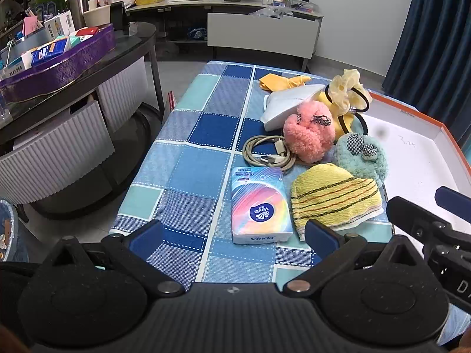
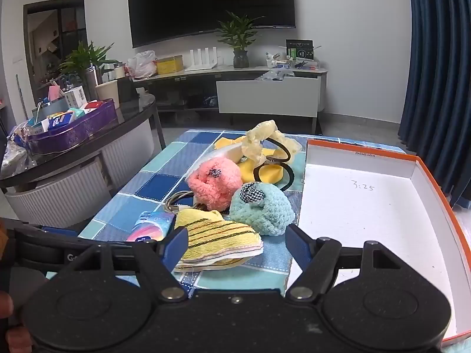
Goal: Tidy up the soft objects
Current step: 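Move the left tool toward the tissue pack while the right tool approaches the yellow striped cloth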
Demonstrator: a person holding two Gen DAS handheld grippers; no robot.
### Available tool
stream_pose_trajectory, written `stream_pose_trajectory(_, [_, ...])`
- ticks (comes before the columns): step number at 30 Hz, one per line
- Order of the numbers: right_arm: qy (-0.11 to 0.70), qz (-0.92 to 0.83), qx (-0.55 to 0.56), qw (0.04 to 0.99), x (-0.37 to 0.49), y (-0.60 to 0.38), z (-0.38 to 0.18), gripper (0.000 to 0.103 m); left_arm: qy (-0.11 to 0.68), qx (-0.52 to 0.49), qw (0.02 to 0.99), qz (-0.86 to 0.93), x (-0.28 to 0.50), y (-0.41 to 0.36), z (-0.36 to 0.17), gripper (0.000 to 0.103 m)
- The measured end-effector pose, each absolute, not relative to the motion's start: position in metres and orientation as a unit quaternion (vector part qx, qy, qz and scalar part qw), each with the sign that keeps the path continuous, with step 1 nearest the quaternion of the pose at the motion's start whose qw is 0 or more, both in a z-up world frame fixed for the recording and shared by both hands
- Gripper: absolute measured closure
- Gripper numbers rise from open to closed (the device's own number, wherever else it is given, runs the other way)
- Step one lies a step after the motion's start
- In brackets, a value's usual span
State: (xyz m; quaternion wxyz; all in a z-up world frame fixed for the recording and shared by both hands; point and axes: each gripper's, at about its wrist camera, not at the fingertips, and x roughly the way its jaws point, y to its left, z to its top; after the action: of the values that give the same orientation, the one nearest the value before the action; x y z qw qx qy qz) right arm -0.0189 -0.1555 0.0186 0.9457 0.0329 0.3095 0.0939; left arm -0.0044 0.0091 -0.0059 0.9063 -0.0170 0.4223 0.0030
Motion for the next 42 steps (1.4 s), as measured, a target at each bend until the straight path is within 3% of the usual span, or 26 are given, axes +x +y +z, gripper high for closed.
stream_pose_trajectory(42, [0.300,0.103,0.037,0.948,-0.0198,-0.1508,0.0146,0.017,0.427,-0.022,0.904,0.011,-0.0018,0.0129,-0.0099,0.000])
